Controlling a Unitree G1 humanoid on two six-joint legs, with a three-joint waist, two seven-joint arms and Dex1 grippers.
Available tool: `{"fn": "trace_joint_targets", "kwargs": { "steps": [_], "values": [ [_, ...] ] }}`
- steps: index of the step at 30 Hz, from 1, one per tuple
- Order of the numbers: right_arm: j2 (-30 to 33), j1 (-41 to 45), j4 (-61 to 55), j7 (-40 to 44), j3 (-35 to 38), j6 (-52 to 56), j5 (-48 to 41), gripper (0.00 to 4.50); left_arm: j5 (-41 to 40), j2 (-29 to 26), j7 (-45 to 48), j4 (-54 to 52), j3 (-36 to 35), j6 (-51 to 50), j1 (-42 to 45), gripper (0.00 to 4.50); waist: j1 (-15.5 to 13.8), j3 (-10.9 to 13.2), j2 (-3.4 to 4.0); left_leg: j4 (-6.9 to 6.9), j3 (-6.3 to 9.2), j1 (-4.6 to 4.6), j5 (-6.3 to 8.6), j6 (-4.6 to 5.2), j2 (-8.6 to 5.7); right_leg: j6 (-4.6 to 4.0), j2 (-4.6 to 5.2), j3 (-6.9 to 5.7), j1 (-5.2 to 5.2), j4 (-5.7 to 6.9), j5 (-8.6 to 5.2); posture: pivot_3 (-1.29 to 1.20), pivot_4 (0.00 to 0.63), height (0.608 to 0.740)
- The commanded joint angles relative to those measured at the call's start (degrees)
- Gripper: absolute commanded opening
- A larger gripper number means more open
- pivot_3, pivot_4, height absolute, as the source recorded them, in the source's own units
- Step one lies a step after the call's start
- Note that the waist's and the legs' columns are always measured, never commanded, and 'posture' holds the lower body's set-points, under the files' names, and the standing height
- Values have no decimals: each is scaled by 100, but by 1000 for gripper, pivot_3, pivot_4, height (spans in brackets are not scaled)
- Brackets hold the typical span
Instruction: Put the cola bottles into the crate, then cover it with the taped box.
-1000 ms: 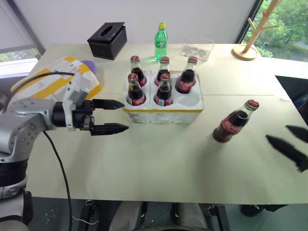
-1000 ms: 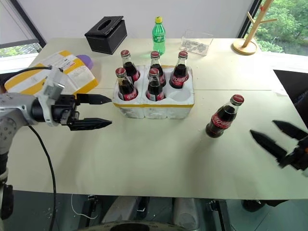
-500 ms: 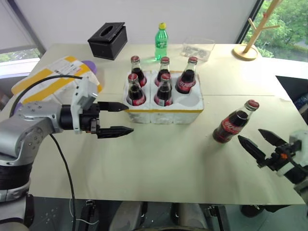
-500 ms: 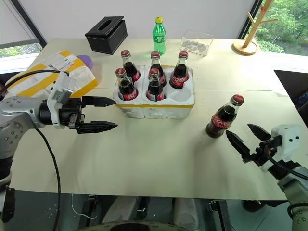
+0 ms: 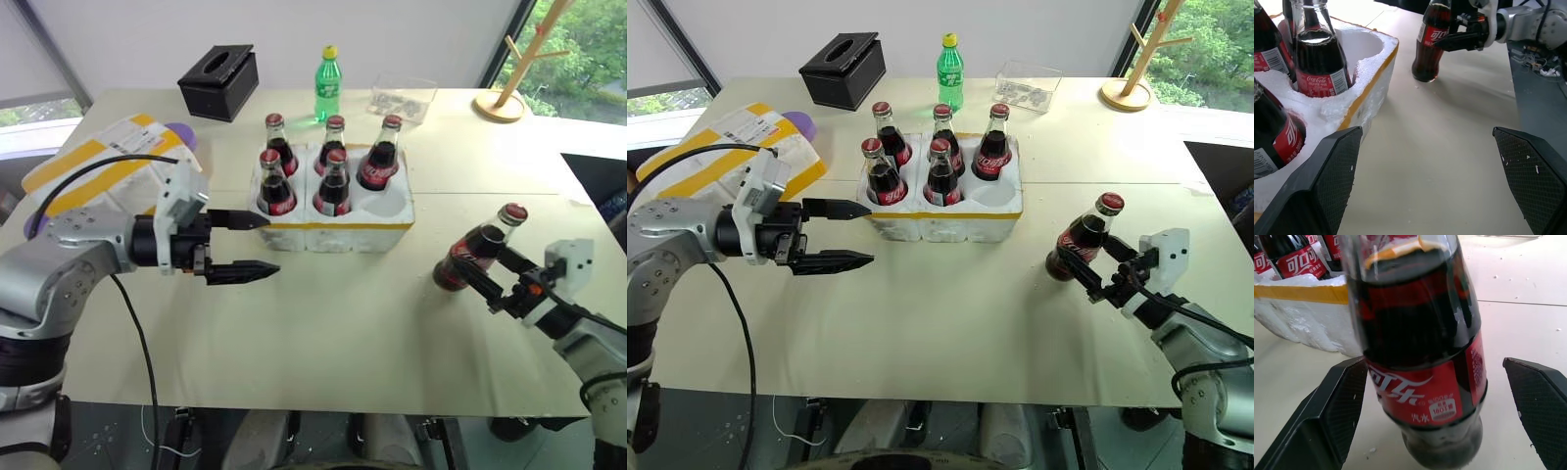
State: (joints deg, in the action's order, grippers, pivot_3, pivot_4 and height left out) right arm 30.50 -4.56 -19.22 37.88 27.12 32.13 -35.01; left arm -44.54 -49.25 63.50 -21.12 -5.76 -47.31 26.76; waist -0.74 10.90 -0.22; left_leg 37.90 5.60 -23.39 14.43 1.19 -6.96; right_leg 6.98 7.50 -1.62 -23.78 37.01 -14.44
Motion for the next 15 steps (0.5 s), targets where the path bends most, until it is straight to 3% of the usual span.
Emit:
{"fn": "trace_joint_targets", "kwargs": {
  "steps": [1,4,10,15],
  "values": [
    [72,186,158,13,-37,-169,-8,3968,-101,-55,-3,-178,-46,30,99,4500,0,0,0,0,0,0,0,0,0,0,0,0,0,0,0,0,150,739],
    [128,265,130,44,-20,-190,-76,2800,-102,-56,13,-183,-33,40,100,4500,-3,0,0,0,0,0,0,0,0,0,0,0,1,0,0,0,150,739],
    [637,755,-291,49,245,112,-508,2817,-125,-45,48,-230,-11,72,66,4500,5,6,9,0,0,-1,0,0,0,0,0,0,-2,0,0,0,150,739],
    [1024,2010,-325,-235,192,570,-1141,2817,-67,-29,22,-239,13,166,16,4500,46,15,23,-5,-9,-8,-1,0,2,0,3,5,-20,5,0,0,150,739]
  ]
}}
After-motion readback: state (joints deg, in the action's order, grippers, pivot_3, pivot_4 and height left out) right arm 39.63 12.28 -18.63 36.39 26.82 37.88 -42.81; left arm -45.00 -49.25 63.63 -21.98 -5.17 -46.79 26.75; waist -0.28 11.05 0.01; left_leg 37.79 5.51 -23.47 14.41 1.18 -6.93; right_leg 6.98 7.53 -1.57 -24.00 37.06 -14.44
